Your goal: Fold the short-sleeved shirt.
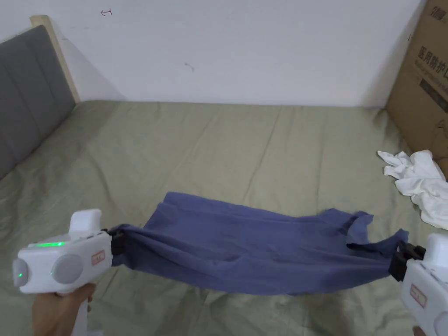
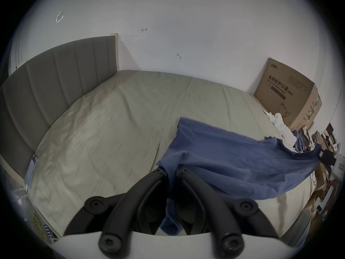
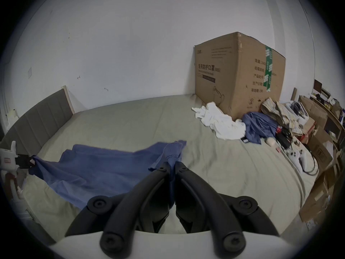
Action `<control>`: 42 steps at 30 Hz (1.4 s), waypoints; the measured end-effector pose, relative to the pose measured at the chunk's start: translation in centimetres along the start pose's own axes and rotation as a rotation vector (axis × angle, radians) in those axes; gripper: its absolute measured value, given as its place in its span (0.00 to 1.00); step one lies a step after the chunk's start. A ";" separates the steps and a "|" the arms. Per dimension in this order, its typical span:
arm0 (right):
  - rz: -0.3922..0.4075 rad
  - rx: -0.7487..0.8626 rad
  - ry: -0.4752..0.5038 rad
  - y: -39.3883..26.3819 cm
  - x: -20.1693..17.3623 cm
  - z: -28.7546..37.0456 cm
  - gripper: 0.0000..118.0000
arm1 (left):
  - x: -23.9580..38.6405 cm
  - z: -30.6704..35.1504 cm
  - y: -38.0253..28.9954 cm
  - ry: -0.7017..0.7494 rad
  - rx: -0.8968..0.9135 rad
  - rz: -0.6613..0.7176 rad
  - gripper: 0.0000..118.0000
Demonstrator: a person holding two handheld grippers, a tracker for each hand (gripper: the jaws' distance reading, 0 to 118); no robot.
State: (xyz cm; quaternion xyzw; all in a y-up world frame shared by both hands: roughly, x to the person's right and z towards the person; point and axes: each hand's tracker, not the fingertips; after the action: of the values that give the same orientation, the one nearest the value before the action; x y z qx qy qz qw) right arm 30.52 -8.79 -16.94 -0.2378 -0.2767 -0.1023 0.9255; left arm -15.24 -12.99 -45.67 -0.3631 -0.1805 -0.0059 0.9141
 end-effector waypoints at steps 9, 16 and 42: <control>-0.008 -0.061 -0.011 -6.0 2.6 5.9 0.05 | -2.4 5.9 -8.3 0.030 -0.060 -0.003 0.10; -0.021 -0.148 -0.054 -10.1 4.4 7.3 0.05 | -3.2 7.7 -13.1 0.038 -0.135 0.004 0.10; 0.023 -0.106 0.013 -3.3 2.8 6.7 0.93 | 3.0 9.3 -6.9 -0.013 -0.031 0.043 0.92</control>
State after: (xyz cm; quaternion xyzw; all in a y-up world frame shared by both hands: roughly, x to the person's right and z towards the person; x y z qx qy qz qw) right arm 28.62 -8.46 -9.19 -0.2889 -0.2620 -0.1077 0.9145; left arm -16.48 -11.53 -33.86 -0.3810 -0.1783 0.0133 0.9071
